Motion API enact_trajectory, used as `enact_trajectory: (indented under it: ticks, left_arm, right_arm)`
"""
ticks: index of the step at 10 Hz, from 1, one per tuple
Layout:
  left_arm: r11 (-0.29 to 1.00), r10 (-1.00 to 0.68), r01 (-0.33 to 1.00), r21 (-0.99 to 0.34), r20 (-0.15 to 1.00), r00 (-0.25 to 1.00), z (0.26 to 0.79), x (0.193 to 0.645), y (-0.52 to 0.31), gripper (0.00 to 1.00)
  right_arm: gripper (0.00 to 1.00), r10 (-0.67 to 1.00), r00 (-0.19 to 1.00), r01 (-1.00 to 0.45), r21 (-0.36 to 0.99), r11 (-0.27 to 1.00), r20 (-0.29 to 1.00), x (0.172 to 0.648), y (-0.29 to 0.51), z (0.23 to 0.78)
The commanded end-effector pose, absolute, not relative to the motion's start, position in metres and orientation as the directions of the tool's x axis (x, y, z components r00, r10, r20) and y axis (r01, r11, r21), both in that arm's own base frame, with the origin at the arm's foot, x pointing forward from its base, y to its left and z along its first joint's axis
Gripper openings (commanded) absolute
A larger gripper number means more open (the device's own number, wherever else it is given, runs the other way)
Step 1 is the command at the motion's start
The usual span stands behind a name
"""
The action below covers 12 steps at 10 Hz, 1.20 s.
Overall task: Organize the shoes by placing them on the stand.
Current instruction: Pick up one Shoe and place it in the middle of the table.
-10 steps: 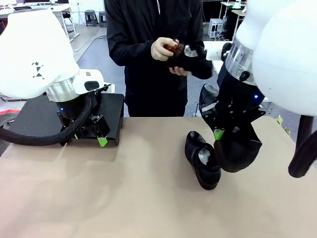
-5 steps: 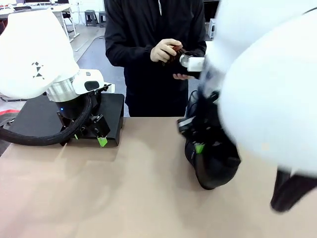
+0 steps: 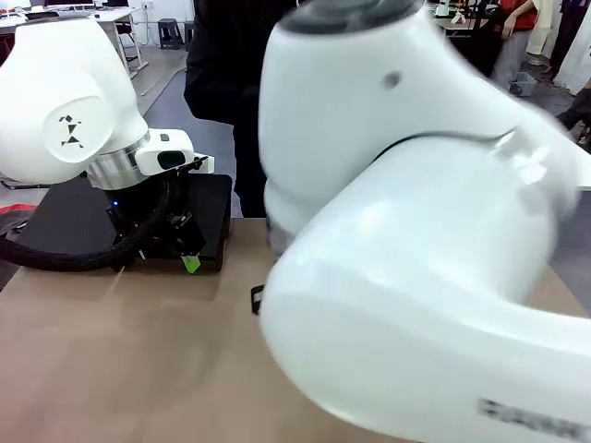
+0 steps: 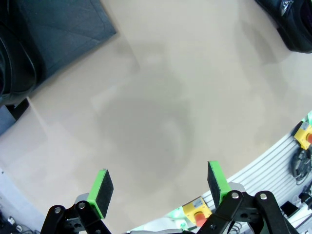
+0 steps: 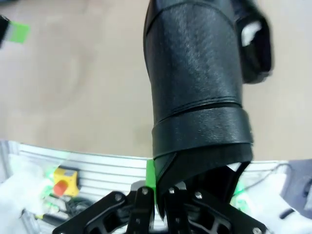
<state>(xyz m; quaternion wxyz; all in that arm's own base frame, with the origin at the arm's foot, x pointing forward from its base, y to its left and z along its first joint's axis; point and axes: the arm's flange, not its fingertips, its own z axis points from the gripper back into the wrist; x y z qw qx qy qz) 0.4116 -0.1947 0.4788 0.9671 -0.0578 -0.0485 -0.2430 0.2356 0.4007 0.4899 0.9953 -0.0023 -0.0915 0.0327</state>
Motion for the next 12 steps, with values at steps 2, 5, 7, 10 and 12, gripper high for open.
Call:
enact_trajectory:
  ticks: [2,5,7,10,12]
  left_arm:
    - [0.878,-0.456,0.470,-0.095,0.137,0.879,0.479,0.410,-0.193,1.00]
    - [0.878,-0.456,0.470,-0.095,0.137,0.879,0.479,0.410,-0.193,1.00]
    - [0.878,-0.456,0.470,-0.095,0.137,0.879,0.479,0.410,-0.193,1.00]
    - [0.878,-0.456,0.470,-0.095,0.137,0.879,0.479,0.410,-0.193,1.00]
    - [0.878,-0.456,0.470,-0.095,0.137,0.879,0.479,0.410,-0.193,1.00]
  right_arm:
    - [0.00,0.053,0.989,-0.053,-0.004,0.999,0.136,0.266,0.434,0.423]
    - [0.00,0.039,0.996,-0.039,-0.008,0.999,0.076,0.265,0.434,0.377]
    - [0.00,0.004,0.994,-0.007,0.023,1.000,0.109,0.267,0.431,0.374]
    - [0.23,0.018,0.994,-0.021,0.022,1.000,0.112,0.276,0.431,0.368]
    - [0.61,0.042,0.992,-0.044,0.011,0.999,0.121,0.282,0.431,0.362]
